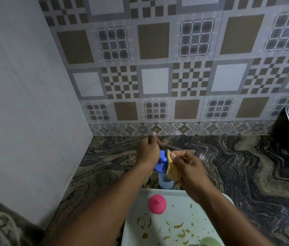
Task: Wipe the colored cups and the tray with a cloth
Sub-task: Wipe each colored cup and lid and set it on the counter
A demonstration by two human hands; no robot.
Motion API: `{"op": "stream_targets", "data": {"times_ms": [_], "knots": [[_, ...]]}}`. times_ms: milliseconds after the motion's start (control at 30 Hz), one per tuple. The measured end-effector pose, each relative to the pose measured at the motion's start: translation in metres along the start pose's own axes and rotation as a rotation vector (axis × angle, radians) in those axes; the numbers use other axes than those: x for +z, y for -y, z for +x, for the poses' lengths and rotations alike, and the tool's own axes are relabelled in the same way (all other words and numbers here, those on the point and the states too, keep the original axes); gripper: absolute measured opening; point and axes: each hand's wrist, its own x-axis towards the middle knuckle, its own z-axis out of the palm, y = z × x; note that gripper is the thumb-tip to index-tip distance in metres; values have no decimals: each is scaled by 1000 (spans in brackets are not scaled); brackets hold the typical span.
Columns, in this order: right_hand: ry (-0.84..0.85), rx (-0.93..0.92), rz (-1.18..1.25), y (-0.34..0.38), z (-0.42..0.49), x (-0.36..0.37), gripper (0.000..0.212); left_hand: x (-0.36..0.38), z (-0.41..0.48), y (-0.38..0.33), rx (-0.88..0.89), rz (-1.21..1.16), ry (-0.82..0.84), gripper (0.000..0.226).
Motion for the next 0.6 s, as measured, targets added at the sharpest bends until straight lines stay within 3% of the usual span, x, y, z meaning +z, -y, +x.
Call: {"op": "stream_targets", "data": {"times_ms": [67, 133, 233, 300, 367, 433, 500, 533, 600], "knots": [[-183, -62, 58, -16, -9, 20, 6, 8, -10, -6, 51, -129, -297, 52], [-282, -64, 74, -28, -14, 27, 5, 10, -10, 1, -24, -203, -370, 48], [-79, 55, 36, -13, -3, 6, 13, -3, 0, 15, -287, -164, 81, 60], [81, 99, -34, 4, 6, -10, 13, -12, 5, 12, -322, -124, 289, 62], [79, 66, -45, 12, 6, -8, 11, -8, 4, 1, -158, 10, 174, 54], [-77, -7, -24, 2, 0, 10, 10, 2, -5, -8, 5, -17, -138, 48], [-269, -37, 26, -23, -8, 26, 11, 12, -11, -10, 18, -135, -361, 47], [-325, -17, 42, -31, -11, 30, 12, 14, -10, -4, -17, -166, -375, 47], [-276, 55, 42, -27, -9, 21, 14, 10, -6, 5, -159, -125, -166, 52]]}}
